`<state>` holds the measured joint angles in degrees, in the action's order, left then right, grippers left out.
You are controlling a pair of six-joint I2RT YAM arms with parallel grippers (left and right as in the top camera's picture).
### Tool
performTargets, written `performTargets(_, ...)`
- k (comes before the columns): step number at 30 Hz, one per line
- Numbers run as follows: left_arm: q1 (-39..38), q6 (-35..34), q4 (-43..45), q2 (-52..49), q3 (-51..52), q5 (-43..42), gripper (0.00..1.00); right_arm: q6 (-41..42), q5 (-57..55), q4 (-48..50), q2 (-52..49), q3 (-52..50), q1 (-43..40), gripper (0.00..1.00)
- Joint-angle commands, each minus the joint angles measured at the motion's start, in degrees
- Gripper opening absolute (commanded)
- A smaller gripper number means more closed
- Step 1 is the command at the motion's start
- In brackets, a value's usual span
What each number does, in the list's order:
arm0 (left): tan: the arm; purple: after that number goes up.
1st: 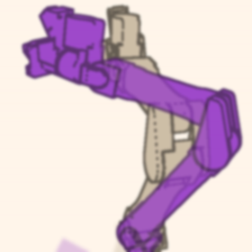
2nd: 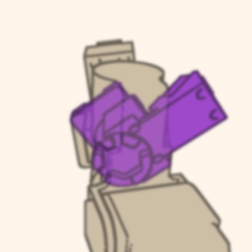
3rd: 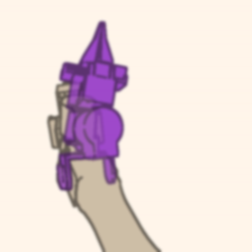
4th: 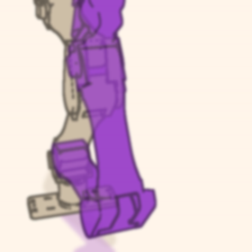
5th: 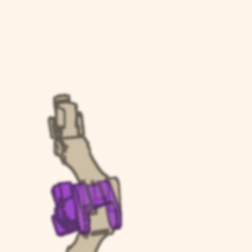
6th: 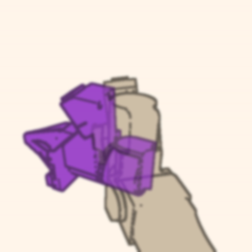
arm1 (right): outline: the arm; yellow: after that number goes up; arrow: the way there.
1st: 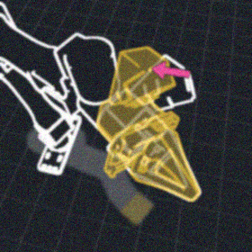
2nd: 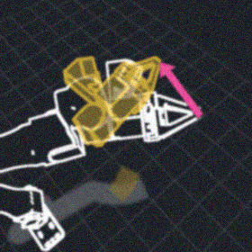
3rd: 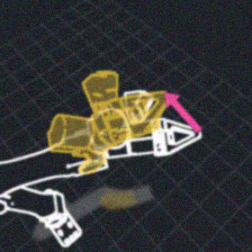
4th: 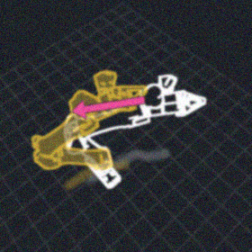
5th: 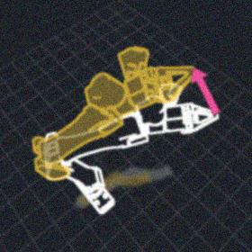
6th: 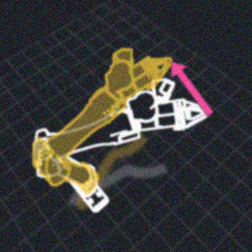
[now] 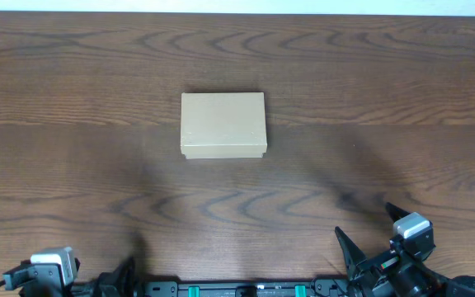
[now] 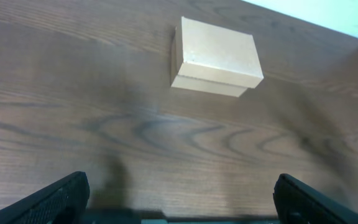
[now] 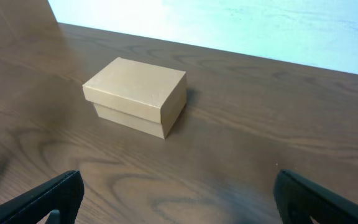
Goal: Pack container
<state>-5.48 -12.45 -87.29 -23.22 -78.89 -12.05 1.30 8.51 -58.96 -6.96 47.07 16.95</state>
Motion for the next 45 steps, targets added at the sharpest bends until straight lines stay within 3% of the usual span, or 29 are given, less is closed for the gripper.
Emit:
performTargets(1, -0.2, -1.9, 1.0, 0.4, 0.5, -0.6, 0.95, 1.0, 0.3, -0.1, 0.5, -0.5, -0.4, 0.99)
performTargets(24, -0.2, -1.9, 0.1, 0.4, 0.5, -0.6, 0.95, 1.0, 0.3, -0.9, 0.5, -0.5, -0.4, 0.99)
performTargets(30, -0.2, -1.7, 1.5, 0.4, 0.6, 5.0, 0.95, 1.0, 0.3, -0.9, 0.5, -0.5, -0.4, 0.99)
performTargets(37, -0.2, -1.2, 11.8, 0.5, 6.4, 14.4, 0.95, 1.0, 0.3, -1.2, 0.5, -0.5, -0.4, 0.99)
performTargets(45, -0.2, 4.9, 27.3, 2.8, 22.6, 18.9, 0.95, 1.0, 0.3, -2.9, 0.5, -0.5, -0.4, 0.99)
